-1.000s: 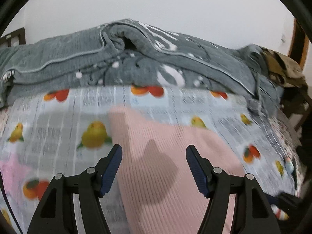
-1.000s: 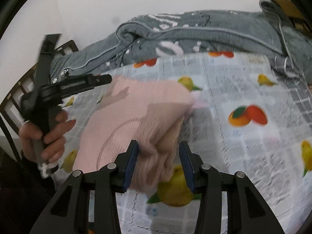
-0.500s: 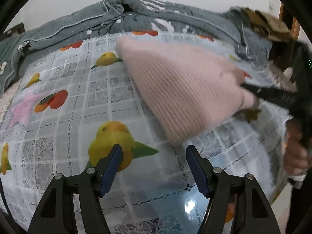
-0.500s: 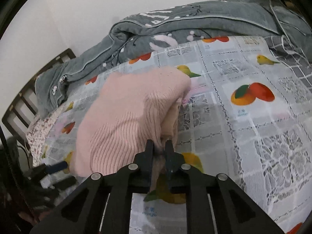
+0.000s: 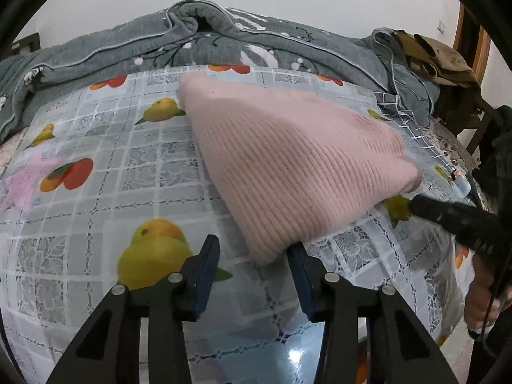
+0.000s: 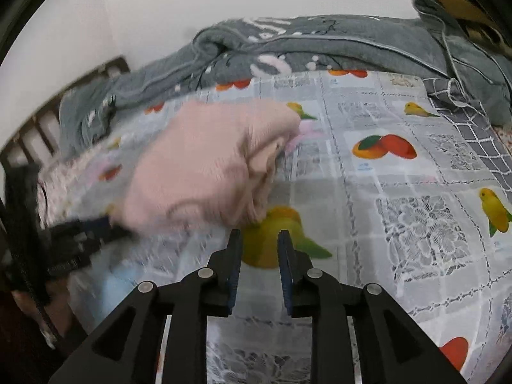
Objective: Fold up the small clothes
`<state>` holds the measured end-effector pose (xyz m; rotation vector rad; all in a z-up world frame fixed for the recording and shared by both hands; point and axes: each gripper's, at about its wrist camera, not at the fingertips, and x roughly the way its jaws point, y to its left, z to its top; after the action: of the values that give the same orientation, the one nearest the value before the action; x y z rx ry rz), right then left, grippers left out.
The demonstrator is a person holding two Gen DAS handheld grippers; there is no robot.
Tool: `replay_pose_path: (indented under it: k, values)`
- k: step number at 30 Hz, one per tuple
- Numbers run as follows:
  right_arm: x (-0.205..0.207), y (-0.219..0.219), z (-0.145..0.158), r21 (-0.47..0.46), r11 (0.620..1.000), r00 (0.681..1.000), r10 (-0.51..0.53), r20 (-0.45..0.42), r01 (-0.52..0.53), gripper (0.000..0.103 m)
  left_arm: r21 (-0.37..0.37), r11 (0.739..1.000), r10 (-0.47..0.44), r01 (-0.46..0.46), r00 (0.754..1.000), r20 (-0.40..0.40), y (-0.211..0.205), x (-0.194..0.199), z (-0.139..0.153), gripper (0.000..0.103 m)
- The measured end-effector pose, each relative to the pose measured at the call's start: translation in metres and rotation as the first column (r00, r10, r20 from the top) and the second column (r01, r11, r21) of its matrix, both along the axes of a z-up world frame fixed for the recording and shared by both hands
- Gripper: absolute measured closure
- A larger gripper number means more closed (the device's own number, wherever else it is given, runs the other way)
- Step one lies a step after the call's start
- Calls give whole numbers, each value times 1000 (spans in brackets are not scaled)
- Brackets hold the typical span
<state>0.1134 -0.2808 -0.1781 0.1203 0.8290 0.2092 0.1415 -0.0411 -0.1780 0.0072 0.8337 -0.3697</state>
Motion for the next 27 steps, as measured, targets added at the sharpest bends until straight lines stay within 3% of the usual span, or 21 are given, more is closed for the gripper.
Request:
replay_pose_path:
  k: [4,6,9,10,11,12,17,19,20,22,23,24,27]
  values:
    - [12,6,-10,27,1000,1000,-8,10,8,81,-4,1000,10,-10,1000,-2,-3,1,0,63]
    - [18,11,-9,59,998,1000,3,22,-5,80,-8,1000,-6,6,1000,-5,-3,0,0,75]
    - [27,19,-11,57,998,1000,-6,23,4,80,-9,1000,-15,15,1000,1,-2,-1,0,86]
    - [30,23,-12,46,999,1000,-5,20,4,86,-4,1000,-14,14,1000,13,-1,-2,1,86]
    - [31,27,-13,48,999,1000,12,12,-13,101,-5,1000,-11,11,1000,25,2,-3,2,88]
    - [30,32,-14,56,998,999,31,11,-31,103,-12,1000,-4,5,1000,27,6,-3,3,88]
    - [10,53,-11,10,994,993,113,35,-113,102,-18,1000,11,-11,1000,15,22,-4,3,88]
    - [-1,43,-4,53,991,992,122,44,-124,101,-10,1000,8,-8,1000,8,25,-6,4,85]
    - [-7,36,2,84,988,990,130,53,-134,97,-7,1000,5,-5,1000,8,27,-8,5,81]
    - [-16,24,19,98,987,988,119,97,-129,78,0,1000,12,-12,1000,21,32,-12,7,68]
    - [-18,21,27,95,989,987,104,124,-117,62,-1,1000,18,-18,999,30,34,-13,8,56]
    - [-18,17,36,99,990,984,89,153,-105,56,-6,1000,20,-19,999,37,36,-13,9,51]
    - [2,12,48,129,990,985,40,168,-62,56,-30,999,31,-29,998,49,39,-12,13,50]
